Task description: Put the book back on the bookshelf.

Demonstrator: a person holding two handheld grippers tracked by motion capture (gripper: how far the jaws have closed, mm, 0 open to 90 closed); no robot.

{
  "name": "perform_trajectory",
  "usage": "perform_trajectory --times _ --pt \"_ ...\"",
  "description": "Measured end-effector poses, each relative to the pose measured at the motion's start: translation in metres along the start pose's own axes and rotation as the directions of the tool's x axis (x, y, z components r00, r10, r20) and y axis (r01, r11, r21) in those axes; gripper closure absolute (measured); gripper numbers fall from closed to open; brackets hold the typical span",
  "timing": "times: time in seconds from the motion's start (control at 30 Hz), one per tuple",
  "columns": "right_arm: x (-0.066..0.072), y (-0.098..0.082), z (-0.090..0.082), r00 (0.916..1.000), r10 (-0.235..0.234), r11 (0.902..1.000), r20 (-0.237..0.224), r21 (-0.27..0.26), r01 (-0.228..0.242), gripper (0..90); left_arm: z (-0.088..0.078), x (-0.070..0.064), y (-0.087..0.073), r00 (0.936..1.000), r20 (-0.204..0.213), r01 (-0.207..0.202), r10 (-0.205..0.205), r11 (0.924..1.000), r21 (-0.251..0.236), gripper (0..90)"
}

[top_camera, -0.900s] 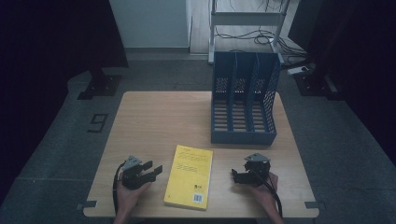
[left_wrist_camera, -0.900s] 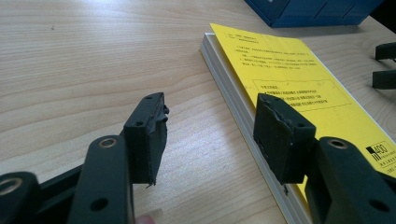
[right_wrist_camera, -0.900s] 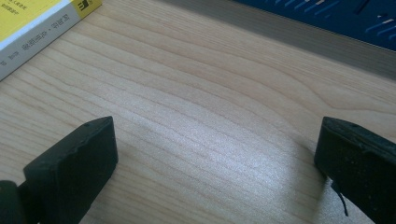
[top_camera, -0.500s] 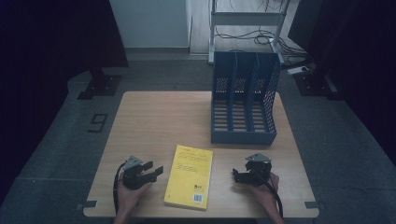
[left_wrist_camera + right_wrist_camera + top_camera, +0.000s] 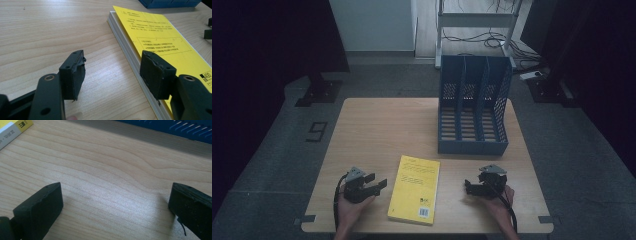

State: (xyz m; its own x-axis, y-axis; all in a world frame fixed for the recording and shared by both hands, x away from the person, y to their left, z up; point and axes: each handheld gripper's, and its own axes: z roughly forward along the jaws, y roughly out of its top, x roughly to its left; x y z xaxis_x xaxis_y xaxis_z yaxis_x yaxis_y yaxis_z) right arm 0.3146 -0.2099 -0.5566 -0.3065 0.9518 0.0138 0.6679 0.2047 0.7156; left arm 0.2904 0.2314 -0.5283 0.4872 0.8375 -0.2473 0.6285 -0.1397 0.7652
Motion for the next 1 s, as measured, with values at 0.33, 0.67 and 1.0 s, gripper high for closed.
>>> perform_trajectory --times 0.33,0.67,1.0 --pt "-0.001 -0.001 -0.005 0.9982 0.050 0.9986 0.033 -0.022 -0.049 12.8 0.000 0.000 0.000 0.9998 -0.018 0.013 -0.013 0.9999 0.001 32.6" --pt "0.000 0.005 -0.016 0.9972 0.075 0.9943 0.002 -0.076 -0.075 13.1 0.000 0.001 -0.001 0.9997 -0.020 0.011 -0.011 0.9999 0.004 31.6" --pt "0.021 0.015 -0.028 0.9980 0.040 0.9910 -0.048 -0.126 -0.046 14.7 -0.002 0.001 0.000 0.9999 0.005 0.011 -0.011 0.9998 0.017 30.5"
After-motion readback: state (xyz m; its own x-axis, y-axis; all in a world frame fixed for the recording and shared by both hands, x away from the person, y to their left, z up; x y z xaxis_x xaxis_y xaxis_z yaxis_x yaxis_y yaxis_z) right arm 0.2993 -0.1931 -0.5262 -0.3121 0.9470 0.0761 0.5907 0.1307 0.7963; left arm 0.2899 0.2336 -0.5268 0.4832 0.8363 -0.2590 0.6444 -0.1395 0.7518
